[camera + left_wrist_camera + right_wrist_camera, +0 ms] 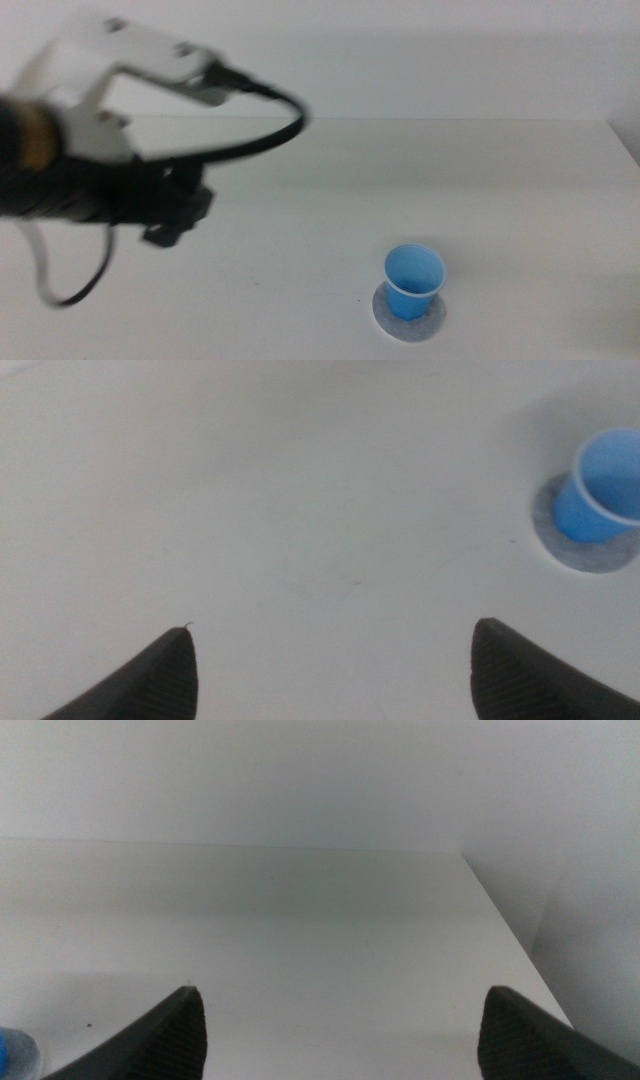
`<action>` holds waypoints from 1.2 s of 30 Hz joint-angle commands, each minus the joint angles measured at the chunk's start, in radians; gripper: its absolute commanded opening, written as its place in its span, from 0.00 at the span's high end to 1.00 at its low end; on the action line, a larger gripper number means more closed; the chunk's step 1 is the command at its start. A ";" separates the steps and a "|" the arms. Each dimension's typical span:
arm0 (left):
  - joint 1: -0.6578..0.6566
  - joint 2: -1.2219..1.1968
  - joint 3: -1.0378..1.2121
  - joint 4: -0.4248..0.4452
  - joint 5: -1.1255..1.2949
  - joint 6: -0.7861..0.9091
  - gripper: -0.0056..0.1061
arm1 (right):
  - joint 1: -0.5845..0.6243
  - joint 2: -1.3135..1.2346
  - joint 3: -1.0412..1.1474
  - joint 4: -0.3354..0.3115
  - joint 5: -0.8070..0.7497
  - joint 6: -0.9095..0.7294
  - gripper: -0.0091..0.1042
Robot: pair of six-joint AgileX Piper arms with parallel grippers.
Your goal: Place an empty cup on a cup mat.
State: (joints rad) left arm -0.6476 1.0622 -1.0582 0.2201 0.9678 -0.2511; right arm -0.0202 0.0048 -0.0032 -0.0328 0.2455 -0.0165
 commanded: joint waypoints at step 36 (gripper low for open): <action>0.637 -1.062 1.058 -0.220 -0.909 0.251 0.11 | 0.003 -0.005 0.003 -0.006 -0.007 -0.004 0.10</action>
State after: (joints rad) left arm 0.0097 0.0043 -0.0006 -0.0158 0.0972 0.0000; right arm -0.0202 0.0048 -0.0032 -0.0328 0.2455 -0.0165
